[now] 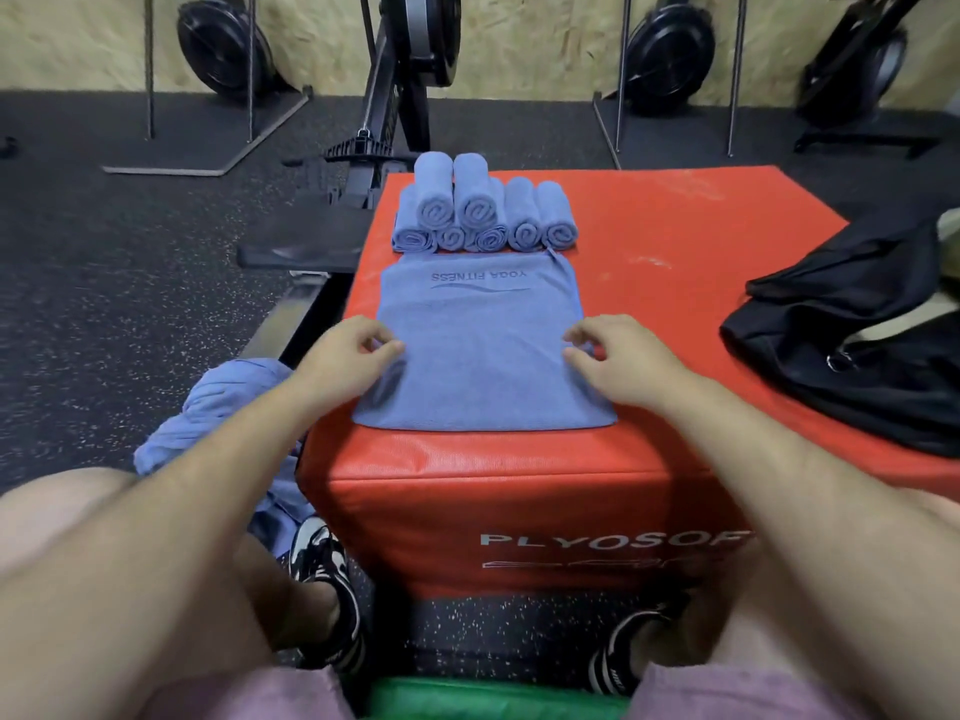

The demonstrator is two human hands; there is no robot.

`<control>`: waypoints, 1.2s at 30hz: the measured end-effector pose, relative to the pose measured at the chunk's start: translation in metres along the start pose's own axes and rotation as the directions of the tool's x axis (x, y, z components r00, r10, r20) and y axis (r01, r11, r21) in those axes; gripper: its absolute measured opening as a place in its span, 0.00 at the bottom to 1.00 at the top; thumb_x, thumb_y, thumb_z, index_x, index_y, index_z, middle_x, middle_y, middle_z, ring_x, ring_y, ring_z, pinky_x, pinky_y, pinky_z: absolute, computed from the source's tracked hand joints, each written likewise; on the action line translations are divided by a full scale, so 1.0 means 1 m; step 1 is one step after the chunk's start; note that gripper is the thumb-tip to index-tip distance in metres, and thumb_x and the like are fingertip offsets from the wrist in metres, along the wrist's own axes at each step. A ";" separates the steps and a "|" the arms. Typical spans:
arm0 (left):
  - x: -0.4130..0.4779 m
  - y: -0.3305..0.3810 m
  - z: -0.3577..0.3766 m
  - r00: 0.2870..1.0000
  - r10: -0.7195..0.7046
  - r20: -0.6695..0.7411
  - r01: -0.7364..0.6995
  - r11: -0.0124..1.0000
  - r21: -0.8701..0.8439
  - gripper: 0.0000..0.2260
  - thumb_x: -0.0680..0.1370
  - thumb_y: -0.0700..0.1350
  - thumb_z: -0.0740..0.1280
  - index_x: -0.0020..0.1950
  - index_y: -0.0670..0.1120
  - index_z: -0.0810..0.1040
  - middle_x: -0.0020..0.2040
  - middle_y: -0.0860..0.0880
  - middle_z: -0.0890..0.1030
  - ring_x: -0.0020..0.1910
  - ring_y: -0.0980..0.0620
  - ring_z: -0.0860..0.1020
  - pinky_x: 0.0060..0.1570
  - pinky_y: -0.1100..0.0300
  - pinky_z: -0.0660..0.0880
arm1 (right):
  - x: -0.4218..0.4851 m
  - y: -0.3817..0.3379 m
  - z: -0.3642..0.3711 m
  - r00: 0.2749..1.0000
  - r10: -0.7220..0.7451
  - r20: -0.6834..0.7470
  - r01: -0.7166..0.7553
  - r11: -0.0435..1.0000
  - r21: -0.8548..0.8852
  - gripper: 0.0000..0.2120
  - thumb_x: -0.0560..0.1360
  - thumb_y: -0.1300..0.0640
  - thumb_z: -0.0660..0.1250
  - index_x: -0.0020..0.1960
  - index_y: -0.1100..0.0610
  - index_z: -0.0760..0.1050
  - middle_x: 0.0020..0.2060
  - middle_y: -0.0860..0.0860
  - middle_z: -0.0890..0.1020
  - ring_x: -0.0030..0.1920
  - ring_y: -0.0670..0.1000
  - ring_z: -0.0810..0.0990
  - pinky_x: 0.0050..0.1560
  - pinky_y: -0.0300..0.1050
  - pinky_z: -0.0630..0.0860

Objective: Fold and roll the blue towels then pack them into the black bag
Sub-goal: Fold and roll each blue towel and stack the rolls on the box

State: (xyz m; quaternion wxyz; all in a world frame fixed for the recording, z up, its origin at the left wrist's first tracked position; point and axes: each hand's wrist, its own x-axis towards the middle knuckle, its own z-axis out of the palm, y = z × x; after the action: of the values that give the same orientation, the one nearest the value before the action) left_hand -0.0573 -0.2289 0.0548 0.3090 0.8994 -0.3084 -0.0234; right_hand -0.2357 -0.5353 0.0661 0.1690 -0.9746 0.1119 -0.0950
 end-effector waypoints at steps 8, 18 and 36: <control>0.006 0.023 0.043 0.943 0.004 0.332 -0.122 0.934 0.337 0.32 0.80 0.67 0.56 0.81 0.59 0.53 0.83 0.51 0.48 0.81 0.47 0.46 0.79 0.47 0.47 | 0.009 -0.036 0.030 0.950 0.051 0.309 0.026 0.970 -0.240 0.35 0.80 0.32 0.49 0.82 0.47 0.46 0.81 0.53 0.47 0.81 0.55 0.46 0.79 0.50 0.45; -0.025 0.048 0.012 0.885 -0.006 0.466 -0.242 0.848 0.471 0.26 0.75 0.71 0.60 0.71 0.63 0.64 0.71 0.53 0.63 0.72 0.46 0.62 0.69 0.48 0.64 | -0.038 -0.043 0.006 0.873 0.036 0.487 0.125 0.947 -0.295 0.39 0.77 0.27 0.49 0.81 0.43 0.43 0.81 0.51 0.43 0.81 0.53 0.44 0.79 0.52 0.49; 0.110 0.003 0.005 0.932 -0.076 0.355 -0.114 0.867 0.486 0.21 0.81 0.52 0.61 0.74 0.52 0.67 0.71 0.46 0.68 0.69 0.41 0.67 0.68 0.48 0.66 | 0.098 0.000 0.001 0.969 0.113 0.220 -0.048 0.959 -0.278 0.10 0.77 0.58 0.59 0.58 0.58 0.71 0.59 0.59 0.74 0.60 0.63 0.74 0.57 0.54 0.74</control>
State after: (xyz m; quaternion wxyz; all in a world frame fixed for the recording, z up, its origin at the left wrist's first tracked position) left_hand 0.0292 -0.2958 0.0689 0.0045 0.9253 -0.3644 -0.1053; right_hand -0.1417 -0.5593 0.0799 0.0499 -0.9875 0.1430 0.0433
